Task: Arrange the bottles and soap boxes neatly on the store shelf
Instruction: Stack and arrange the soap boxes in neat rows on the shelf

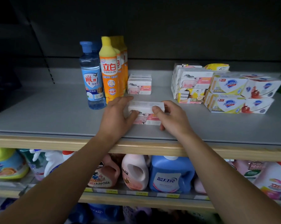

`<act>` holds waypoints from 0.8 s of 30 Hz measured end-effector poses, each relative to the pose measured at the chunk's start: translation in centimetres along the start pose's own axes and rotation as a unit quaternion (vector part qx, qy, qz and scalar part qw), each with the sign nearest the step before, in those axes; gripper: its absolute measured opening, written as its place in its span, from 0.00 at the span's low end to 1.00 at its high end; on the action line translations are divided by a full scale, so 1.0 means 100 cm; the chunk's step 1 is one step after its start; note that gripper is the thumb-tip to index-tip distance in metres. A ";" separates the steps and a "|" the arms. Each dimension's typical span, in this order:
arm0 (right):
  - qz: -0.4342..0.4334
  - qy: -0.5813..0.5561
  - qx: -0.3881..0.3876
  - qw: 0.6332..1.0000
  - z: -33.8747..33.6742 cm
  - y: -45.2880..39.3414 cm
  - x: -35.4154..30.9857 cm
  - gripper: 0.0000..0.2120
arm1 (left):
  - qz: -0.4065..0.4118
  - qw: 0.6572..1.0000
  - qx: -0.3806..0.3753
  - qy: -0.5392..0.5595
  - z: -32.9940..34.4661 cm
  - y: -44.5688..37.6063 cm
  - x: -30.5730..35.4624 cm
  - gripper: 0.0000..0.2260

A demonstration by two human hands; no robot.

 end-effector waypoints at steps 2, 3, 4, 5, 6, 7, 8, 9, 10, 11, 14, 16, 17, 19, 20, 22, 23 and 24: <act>0.029 0.018 0.003 0.999 -0.007 -0.004 0.005 0.09 | 0.064 0.997 0.004 -0.052 0.001 0.002 0.013 0.20; 0.029 0.047 0.020 0.998 -0.017 -0.006 0.008 0.13 | 0.096 0.993 0.009 -0.075 0.001 0.003 0.020 0.20; 0.021 0.091 0.042 0.995 -0.029 -0.009 0.011 0.16 | 0.124 0.988 0.013 -0.095 0.002 0.003 0.026 0.20; 0.010 0.142 0.056 0.988 -0.041 -0.012 0.014 0.17 | 0.146 0.983 0.013 -0.112 0.005 0.002 0.032 0.21; 0.006 0.194 0.054 0.979 -0.053 -0.015 0.018 0.18 | 0.160 0.979 0.006 -0.128 0.008 -0.001 0.036 0.22; 0.012 0.251 0.035 0.967 -0.062 -0.018 0.024 0.19 | 0.165 0.975 -0.009 -0.145 0.013 -0.004 0.040 0.22; 0.023 0.310 0.004 0.950 -0.069 -0.021 0.031 0.22 | 0.164 0.972 -0.026 -0.164 0.019 -0.007 0.042 0.23; 0.035 0.366 -0.031 0.930 -0.074 -0.023 0.039 0.25 | 0.161 0.969 -0.040 -0.186 0.024 -0.010 0.042 0.23; 0.043 0.410 -0.064 0.909 -0.076 -0.025 0.046 0.27 | 0.158 0.965 -0.047 -0.205 0.029 -0.013 0.042 0.23; 0.048 0.442 -0.090 0.891 -0.077 -0.025 0.052 0.29 | 0.156 0.962 -0.050 -0.217 0.033 -0.017 0.040 0.23; 0.047 0.475 -0.113 0.871 -0.074 -0.025 0.061 0.29 | 0.143 0.959 -0.056 -0.239 0.047 -0.035 0.031 0.22; 0.041 0.479 -0.112 0.870 -0.073 -0.026 0.063 0.28 | 0.122 0.957 -0.065 -0.253 0.058 -0.050 0.022 0.22; 0.038 0.480 -0.111 0.870 -0.072 -0.026 0.064 0.28 | 0.112 0.957 -0.067 -0.260 0.063 -0.058 0.017 0.22; 0.038 0.478 -0.108 0.871 -0.073 -0.026 0.065 0.29 | 0.095 0.956 -0.068 -0.268 0.074 -0.074 0.009 0.22; 0.038 0.477 -0.106 0.872 -0.074 -0.027 0.066 0.29 | 0.089 0.957 -0.068 -0.267 0.079 -0.083 0.005 0.22; 0.034 0.477 -0.106 0.872 -0.073 -0.028 0.067 0.30 | 0.076 0.959 -0.065 -0.265 0.088 -0.097 -0.003 0.22; 0.033 0.476 -0.105 0.872 -0.073 -0.028 0.067 0.30 | 0.068 0.960 -0.061 -0.266 0.092 -0.103 -0.007 0.21; 0.032 0.475 -0.101 0.874 -0.073 -0.029 0.068 0.30 | 0.061 0.960 -0.058 -0.269 0.095 -0.109 -0.010 0.21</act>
Point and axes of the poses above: each hand's wrist, its own y-axis away from the middle knuckle, its own z-axis out of the palm, x = y × z, the point moved 6 cm from there along -y, towards the middle knuckle, and after that the axes turned 1 degree about -x, right-handed, at the moved point
